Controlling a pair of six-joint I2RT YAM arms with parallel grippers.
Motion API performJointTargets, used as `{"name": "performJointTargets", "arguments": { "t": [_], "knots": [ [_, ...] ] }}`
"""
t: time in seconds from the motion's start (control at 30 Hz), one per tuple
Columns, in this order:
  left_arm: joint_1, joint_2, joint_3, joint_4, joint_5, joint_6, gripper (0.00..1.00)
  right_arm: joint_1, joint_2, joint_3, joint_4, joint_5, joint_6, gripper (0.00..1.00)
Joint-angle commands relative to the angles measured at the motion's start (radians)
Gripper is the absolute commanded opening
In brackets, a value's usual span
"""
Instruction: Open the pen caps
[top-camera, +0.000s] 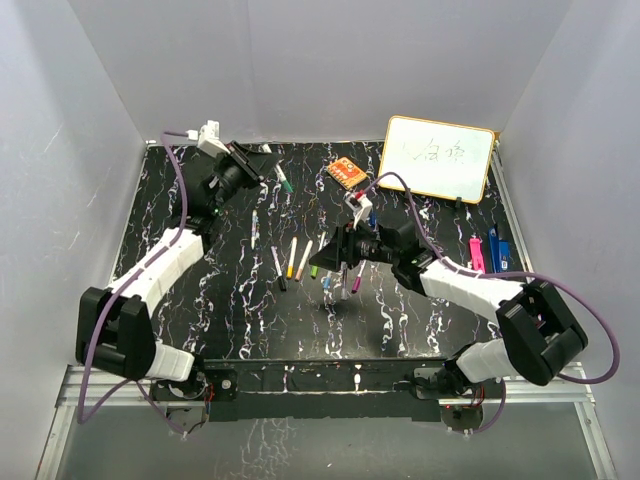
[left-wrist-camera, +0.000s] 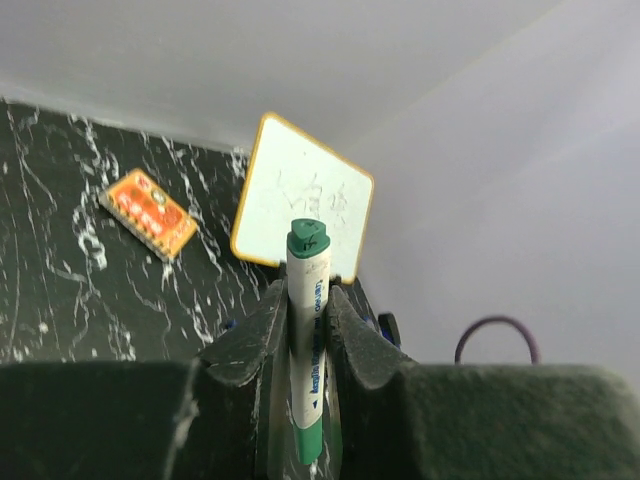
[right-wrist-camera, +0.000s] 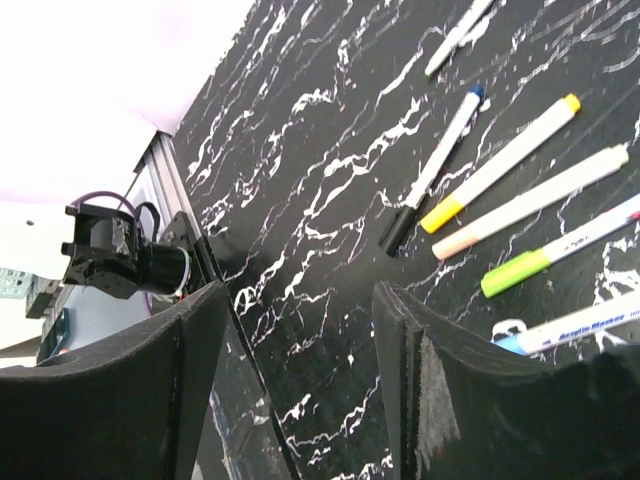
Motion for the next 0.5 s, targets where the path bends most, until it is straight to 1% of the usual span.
{"name": "performJointTargets", "arguments": {
  "t": [0.0,0.13,0.27,0.47],
  "knots": [
    [-0.002,-0.088,-0.084,-0.045,0.093,-0.056,0.0,-0.006,0.017,0.084,0.036,0.006,-0.03,0.59],
    [-0.01,-0.099,-0.138,-0.046,0.138,-0.089,0.0,-0.007,0.032,0.118,0.043,0.009,-0.042,0.65],
    [-0.041,-0.107,-0.187,-0.019,0.158,-0.114,0.0,-0.007,0.048,0.143,0.052,0.003,-0.041,0.66],
    [-0.115,-0.093,-0.228,0.017,0.125,-0.131,0.0,-0.007,0.07,0.17,0.056,-0.006,-0.035,0.67]
  ]
}}
